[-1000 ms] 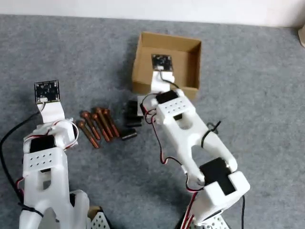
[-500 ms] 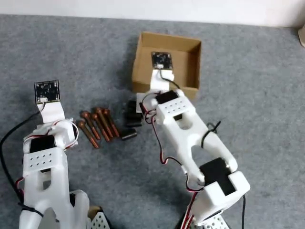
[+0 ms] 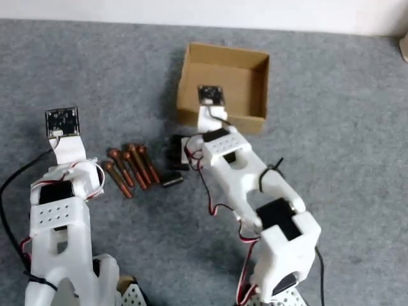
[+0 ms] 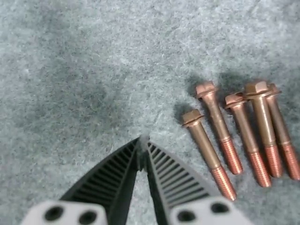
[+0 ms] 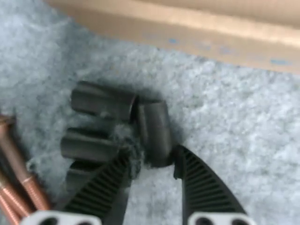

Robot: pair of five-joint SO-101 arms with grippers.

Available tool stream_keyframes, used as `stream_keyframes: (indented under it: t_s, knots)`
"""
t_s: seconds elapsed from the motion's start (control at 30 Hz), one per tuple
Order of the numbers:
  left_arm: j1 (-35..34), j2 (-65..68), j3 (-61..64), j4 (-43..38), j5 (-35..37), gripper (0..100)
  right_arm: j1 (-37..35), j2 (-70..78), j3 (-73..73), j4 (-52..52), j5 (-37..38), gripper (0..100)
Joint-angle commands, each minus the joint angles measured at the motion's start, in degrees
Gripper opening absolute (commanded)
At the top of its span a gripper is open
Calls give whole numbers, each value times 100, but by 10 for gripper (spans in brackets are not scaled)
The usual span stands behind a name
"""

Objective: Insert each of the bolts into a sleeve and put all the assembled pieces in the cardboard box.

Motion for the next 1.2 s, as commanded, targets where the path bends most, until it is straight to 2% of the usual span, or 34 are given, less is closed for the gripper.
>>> stream_keyframes:
  t_s: [0.0,0.33,0.5,0.73,0.93,1.17]
  knots:
    - [-48,13,-48,-105,26,7,-13,-22,-215,-268,-62,128]
    - [-48,13,-48,-97,18,7,4,-13,-207,-347,-9,128]
    - [-48,13,-48,-97,9,7,92,-22,-207,-338,809,128]
    - [-48,13,-48,-88,9,7,171,-4,-242,-365,923,128]
    - [-48,4,-48,-88,9,7,180,488,-251,-365,1644,128]
    - [-48,4,-48,-88,9,7,154,778,-840,-66,1662,126]
